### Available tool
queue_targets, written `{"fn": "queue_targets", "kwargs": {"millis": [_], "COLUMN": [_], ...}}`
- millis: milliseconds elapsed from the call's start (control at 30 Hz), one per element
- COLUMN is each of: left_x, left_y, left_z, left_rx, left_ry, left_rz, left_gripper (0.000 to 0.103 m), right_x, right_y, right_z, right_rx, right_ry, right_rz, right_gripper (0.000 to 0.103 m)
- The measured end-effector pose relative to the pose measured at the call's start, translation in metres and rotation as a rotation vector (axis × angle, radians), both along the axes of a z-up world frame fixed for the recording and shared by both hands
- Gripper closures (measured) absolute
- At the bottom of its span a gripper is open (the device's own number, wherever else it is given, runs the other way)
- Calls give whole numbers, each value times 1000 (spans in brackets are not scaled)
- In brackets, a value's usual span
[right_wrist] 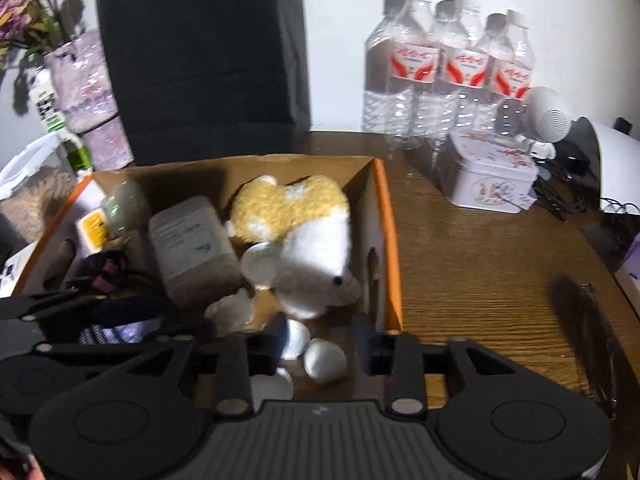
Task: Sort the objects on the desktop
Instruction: 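Lower both items into the box and open both tools, then withdraw both tools from the box back over the table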
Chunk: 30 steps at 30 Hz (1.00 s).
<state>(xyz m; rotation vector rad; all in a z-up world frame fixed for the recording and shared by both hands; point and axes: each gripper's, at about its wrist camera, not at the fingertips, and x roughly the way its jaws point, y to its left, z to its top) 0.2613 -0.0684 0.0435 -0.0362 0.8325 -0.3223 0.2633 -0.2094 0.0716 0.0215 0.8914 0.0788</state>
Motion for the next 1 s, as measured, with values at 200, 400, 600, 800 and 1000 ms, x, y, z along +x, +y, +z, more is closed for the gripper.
{"fn": "queue_targets", "kwargs": {"millis": [200, 400, 600, 800, 1000], "left_x": [-8, -42, -118, -193, -260], "left_y": [22, 50, 74, 85, 90], "left_z": [32, 65, 64, 38, 8], "left_rx": [-3, 10, 66, 62, 80], "left_ry": [-61, -133, -259, -259, -265], "left_rz": [49, 130, 225, 278, 332], "left_gripper": [30, 8, 0, 0, 0], "right_x": [-12, -52, -114, -190, -258], "right_y": [2, 12, 18, 35, 46], "right_z": [32, 59, 48, 14, -15], "right_rx": [56, 87, 106, 101, 96], "right_ry": [-91, -200, -268, -308, -323], "right_rz": [17, 55, 44, 86, 153], "right_gripper": [41, 23, 15, 15, 15]}}
